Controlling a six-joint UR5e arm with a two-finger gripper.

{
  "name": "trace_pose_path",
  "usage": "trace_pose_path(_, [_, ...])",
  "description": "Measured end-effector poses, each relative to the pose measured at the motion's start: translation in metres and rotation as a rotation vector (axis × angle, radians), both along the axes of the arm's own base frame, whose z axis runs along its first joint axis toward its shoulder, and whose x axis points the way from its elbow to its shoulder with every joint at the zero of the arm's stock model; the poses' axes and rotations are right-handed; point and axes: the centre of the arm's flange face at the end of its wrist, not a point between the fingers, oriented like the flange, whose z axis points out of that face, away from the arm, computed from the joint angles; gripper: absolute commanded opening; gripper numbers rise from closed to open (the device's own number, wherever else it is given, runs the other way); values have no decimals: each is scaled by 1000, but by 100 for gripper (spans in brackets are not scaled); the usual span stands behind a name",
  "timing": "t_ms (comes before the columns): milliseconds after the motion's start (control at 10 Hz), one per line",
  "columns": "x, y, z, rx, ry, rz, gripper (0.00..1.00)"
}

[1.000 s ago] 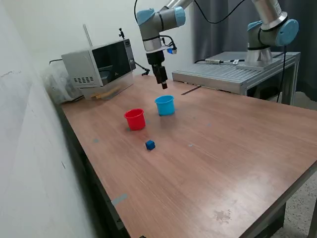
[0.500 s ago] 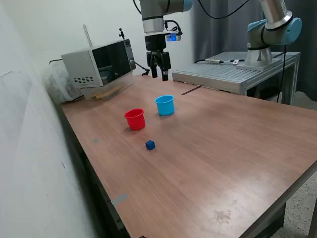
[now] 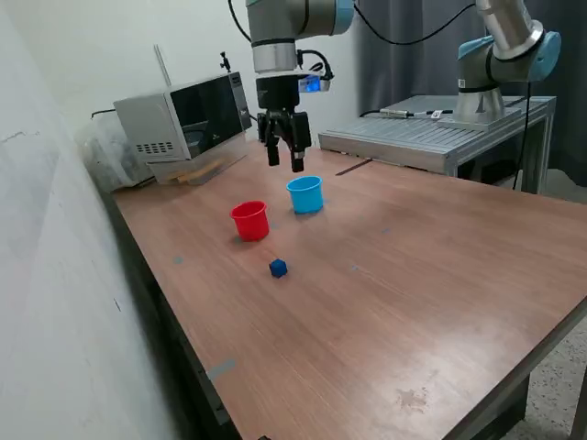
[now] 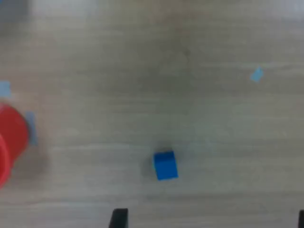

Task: Place red objects in the red bin, and blue objects in the blue bin.

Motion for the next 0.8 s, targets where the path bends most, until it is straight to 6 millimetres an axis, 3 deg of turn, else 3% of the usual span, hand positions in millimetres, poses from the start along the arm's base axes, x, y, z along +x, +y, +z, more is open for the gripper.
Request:
trace_pose_path(200, [-27, -6, -19, -24, 12, 10, 100])
trace_pose_path(400, [-47, -8, -51, -37, 2, 14, 100])
trace_pose_path(800, [-61, -8, -114, -40, -13, 19, 100])
